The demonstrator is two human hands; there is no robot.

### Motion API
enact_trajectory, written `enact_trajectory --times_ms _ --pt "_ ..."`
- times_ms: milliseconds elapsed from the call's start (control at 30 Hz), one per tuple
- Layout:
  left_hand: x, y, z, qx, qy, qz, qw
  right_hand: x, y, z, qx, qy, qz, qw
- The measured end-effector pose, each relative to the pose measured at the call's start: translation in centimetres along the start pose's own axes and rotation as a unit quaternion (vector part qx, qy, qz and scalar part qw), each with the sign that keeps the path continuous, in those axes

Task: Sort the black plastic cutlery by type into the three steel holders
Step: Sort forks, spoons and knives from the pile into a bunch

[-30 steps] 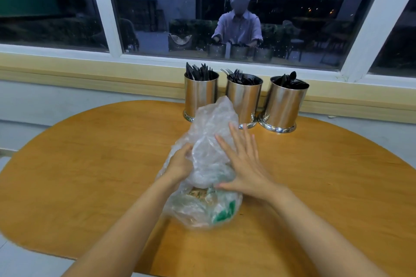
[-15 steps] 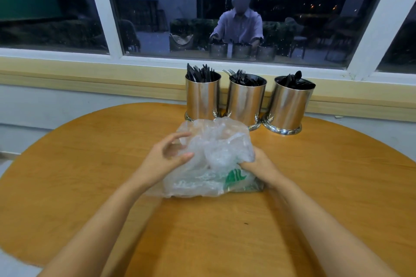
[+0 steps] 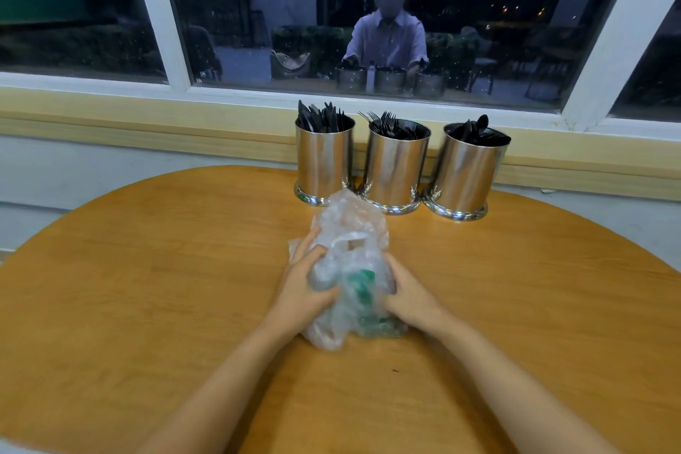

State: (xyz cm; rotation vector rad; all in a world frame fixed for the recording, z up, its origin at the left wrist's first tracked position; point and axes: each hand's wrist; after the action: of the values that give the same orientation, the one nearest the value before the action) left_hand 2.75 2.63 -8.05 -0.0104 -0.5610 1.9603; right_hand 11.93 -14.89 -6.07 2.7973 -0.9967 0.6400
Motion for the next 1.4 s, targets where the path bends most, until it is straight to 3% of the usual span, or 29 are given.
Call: enact_trajectory --times_ms 67,133,200,267,333,400,500,567,733,900,1000,1133,1300,1400 --pt "-0.3 -0.6 -0.5 0.036 0.026 0.059 0.997 0.2 1.6 0.2 0.005 -0.034 -0.007 0.999" --pt "-0.6 -0.9 -0.5 0.083 0.032 0.079 0.993 -0.2 2.5 -0.2 0.043 0.022 0.007 0.999" --pt "-1.4 -0.9 -0.1 0.109 0.068 0.041 0.991 -0.9 2.3 -0.3 0.063 0.200 0.030 0.977" --pt "-2.3 -0.3 1.1 0.116 0.129 -0.042 0.984 -0.7 1.5 0.1 0.033 0.276 0.059 0.959" --pt "-2.5 -0.1 1.4 0.111 0.153 -0.104 0.976 0.2 0.9 0.6 0.004 0.234 0.072 0.970" --pt "-2.5 0.2 1.2 0.120 0.148 -0.112 0.975 0.9 0.8 0.6 0.005 0.163 0.053 0.985" --pt "-3.2 0.9 1.3 0.123 0.079 -0.071 0.987 0.8 1.1 0.7 0.002 0.005 0.054 0.999" --pt "-3.8 1.5 2.2 0.100 0.023 -0.026 0.994 0.7 1.7 0.5 -0.011 -0.035 0.079 0.996" --pt "-4.8 0.9 5.4 0.149 0.157 -0.003 0.976 0.7 3.7 -1.5 -0.047 -0.092 0.103 0.989" --pt "-6.9 -0.5 10.9 0.152 0.206 0.014 0.967 4.6 8.8 -5.5 -0.021 -0.136 0.049 0.989" --pt "-10.5 -0.6 14.4 0.137 0.216 0.003 0.967 6.6 12.7 -8.1 -0.013 -0.077 0.144 0.986" --pt "-18.0 0.8 19.3 0.098 0.233 -0.050 0.966 9.6 19.1 -8.6 -0.005 -0.072 0.343 0.936" --pt "-29.2 5.3 23.4 0.090 0.285 -0.135 0.945 15.1 29.7 -6.2 -0.019 -0.077 0.462 0.883" --pt "-35.9 9.8 25.0 0.081 0.253 -0.200 0.943 17.3 36.1 -2.9 -0.052 -0.090 0.525 0.844"
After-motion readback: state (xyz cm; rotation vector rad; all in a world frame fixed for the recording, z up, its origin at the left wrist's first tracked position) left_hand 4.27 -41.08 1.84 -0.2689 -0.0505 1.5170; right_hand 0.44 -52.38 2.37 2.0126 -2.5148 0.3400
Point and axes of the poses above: each hand's wrist, its own y-axis away from the middle knuckle, its own x-axis out of the back of the hand, z = x × y, and after that the axes turned 9 degrees about y, right-handed
